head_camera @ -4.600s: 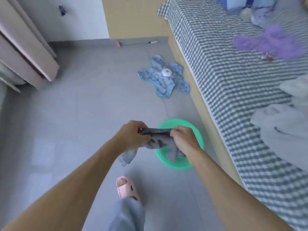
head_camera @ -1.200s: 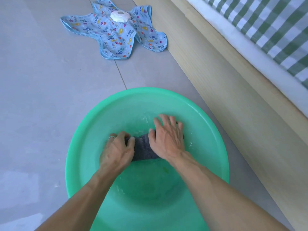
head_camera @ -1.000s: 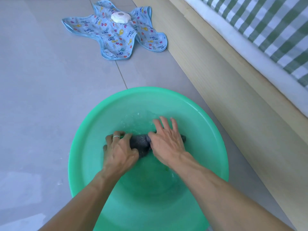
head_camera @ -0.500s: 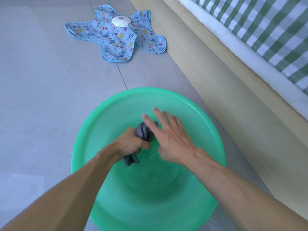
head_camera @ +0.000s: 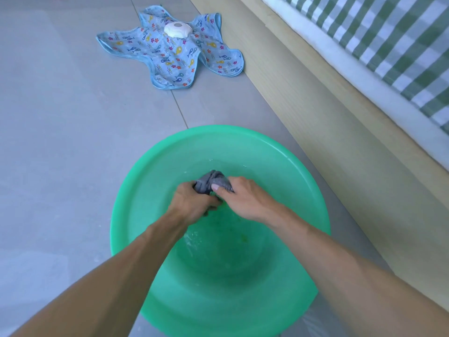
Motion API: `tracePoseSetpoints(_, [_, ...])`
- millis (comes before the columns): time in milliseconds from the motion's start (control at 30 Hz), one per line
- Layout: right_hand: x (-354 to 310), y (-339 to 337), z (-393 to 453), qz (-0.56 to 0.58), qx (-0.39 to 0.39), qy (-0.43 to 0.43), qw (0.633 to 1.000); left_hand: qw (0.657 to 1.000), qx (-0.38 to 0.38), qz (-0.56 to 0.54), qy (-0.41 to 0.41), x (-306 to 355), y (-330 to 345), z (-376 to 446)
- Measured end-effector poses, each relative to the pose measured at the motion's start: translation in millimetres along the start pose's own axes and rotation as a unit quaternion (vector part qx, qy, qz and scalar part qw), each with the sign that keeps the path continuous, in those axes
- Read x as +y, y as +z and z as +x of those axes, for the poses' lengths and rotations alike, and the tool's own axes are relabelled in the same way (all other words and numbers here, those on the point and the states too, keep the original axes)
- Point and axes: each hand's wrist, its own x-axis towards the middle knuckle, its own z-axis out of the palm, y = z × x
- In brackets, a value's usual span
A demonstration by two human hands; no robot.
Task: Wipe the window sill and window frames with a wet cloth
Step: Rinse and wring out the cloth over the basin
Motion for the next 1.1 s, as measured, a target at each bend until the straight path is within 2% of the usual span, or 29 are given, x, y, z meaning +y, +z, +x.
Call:
tracePoseSetpoints(67, [-5.4, 10.4, 3.5, 0.033, 0.053, 0.066, 0.996, 0.989, -0.057, -0.134, 0.001, -8.6, 9.9, -0.1])
tracePoseSetpoints(133, [-15.8, 17.1, 2.0, 0.015, 0.054, 0.095, 0.994, 0.981, -0.089, -0.169, 0.024, -12.4, 12.7, -1.4])
tracePoseSetpoints(267, [-29.6, 19.1, -17.0, -0.011, -0.025, 0.016, 1.000, 0.963, -0.180, -0.202, 0.016, -13.3, -7.6, -1.0])
tracePoseSetpoints(300, [-25.4, 15.8, -21.4, -0.012, -0.022, -0.013, 1.000, 0.964, -0.192, -0.182, 0.009, -13.9, -14.7, -0.7])
tracePoseSetpoints(367, [-10.3, 10.7, -26.2, -0.058, 0.053, -0.088, 0.993, 0.972, -0.197, -0.130, -0.008, -13.8, -24.8, 0.6])
tracePoseSetpoints(433, [3.5, 9.4, -26.3, -0.199, 0.123, -0.147, 0.961, 0.972, -0.216, -0.085, -0.025, -12.9, -27.8, 1.9])
tracePoseSetpoints(533, [8.3, 17.6, -19.5, -0.309, 0.099, -0.226, 0.919, 0.931, -0.361, 0.041, -0.029, -1.8, -25.1, -4.0])
tracePoseSetpoints(600, [5.4, 20.6, -15.1, -0.325, 0.117, -0.257, 0.903, 0.901, -0.407, 0.148, -0.020, 8.2, -24.8, -4.4])
tracePoseSetpoints(633, [2.2, 18.1, -16.3, -0.337, 0.111, -0.249, 0.901, 0.898, -0.392, 0.202, -0.002, 12.5, -23.4, -4.3])
tracePoseSetpoints(733, [-11.7, 9.3, -20.5, -0.401, 0.066, -0.212, 0.889, 0.877, -0.254, 0.387, 0.128, 14.1, -17.2, -2.7])
tracePoseSetpoints(800, [-21.2, 10.2, -23.9, -0.377, 0.053, -0.142, 0.914, 0.829, -0.152, 0.504, 0.190, 13.0, -11.1, -6.5])
tracePoseSetpoints(900, [-27.0, 16.2, -19.5, -0.236, 0.051, 0.025, 0.970, 0.731, -0.025, 0.621, 0.282, 12.4, -5.0, -2.8])
tracePoseSetpoints(967, [-24.9, 16.2, -10.9, -0.134, 0.004, 0.104, 0.986, 0.696, 0.024, 0.631, 0.343, 8.0, -4.3, -1.3])
tracePoseSetpoints(1033, [-21.1, 15.7, -2.5, -0.082, -0.063, 0.127, 0.987, 0.661, 0.065, 0.611, 0.430, -2.8, -4.4, -1.0])
tracePoseSetpoints(1100, [-18.6, 16.5, 1.8, -0.062, -0.093, 0.139, 0.984, 0.664, 0.079, 0.594, 0.447, -9.4, -3.0, -1.4])
